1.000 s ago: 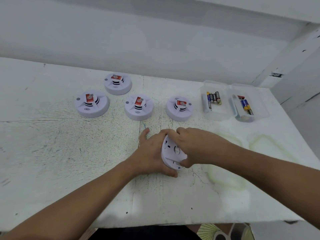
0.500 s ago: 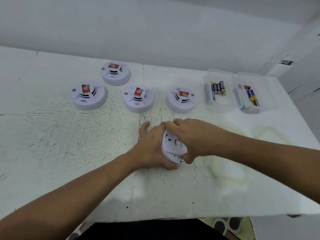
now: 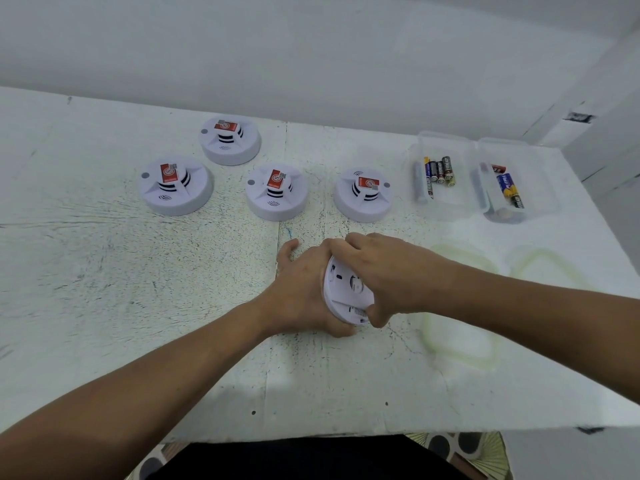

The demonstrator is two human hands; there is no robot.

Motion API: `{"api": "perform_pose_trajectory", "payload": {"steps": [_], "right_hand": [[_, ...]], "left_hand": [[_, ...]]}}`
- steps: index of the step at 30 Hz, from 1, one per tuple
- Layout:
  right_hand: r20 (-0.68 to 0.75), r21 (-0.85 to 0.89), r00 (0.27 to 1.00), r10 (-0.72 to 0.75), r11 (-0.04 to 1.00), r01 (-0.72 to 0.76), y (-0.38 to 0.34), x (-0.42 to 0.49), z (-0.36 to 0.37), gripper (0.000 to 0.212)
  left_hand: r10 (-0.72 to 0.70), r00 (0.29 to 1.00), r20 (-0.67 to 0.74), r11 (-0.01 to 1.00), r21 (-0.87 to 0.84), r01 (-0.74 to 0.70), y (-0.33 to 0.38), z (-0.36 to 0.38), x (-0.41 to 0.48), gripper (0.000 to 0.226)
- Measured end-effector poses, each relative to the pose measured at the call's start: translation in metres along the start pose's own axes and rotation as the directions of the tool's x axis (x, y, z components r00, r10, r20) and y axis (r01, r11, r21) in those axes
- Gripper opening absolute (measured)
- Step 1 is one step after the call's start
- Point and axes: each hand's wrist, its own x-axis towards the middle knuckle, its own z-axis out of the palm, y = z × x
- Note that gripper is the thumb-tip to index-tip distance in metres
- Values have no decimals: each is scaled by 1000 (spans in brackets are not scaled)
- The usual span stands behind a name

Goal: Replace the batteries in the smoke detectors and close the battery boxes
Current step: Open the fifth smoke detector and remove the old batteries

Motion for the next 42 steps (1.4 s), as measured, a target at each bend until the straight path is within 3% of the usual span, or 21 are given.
{"api": "perform_pose_trajectory", "payload": {"steps": [13, 27, 32, 36, 42], "right_hand": [[2, -95, 997, -75, 993, 75, 0, -1, 0, 85], [-3, -133, 993, -118, 984, 116, 3, 2, 0, 90], [-46, 128, 999, -25, 991, 31, 11, -8, -3, 71], [-72, 396, 995, 63, 918, -29, 16, -16, 2, 58], [-100, 479, 990, 98, 877, -39, 17, -8, 14, 57]], "left_hand": [[-25, 999, 32, 999, -23, 26, 9, -6, 0, 75], [-24, 1000, 20, 1000, -18, 24, 4, -4, -1, 83], [-24, 1000, -8, 999, -22, 24, 0, -1, -2, 92], [-36, 999, -21, 999, -26, 35, 5, -3, -3, 94], [-37, 998, -60, 999, 12, 37, 6, 1, -3, 89]]}}
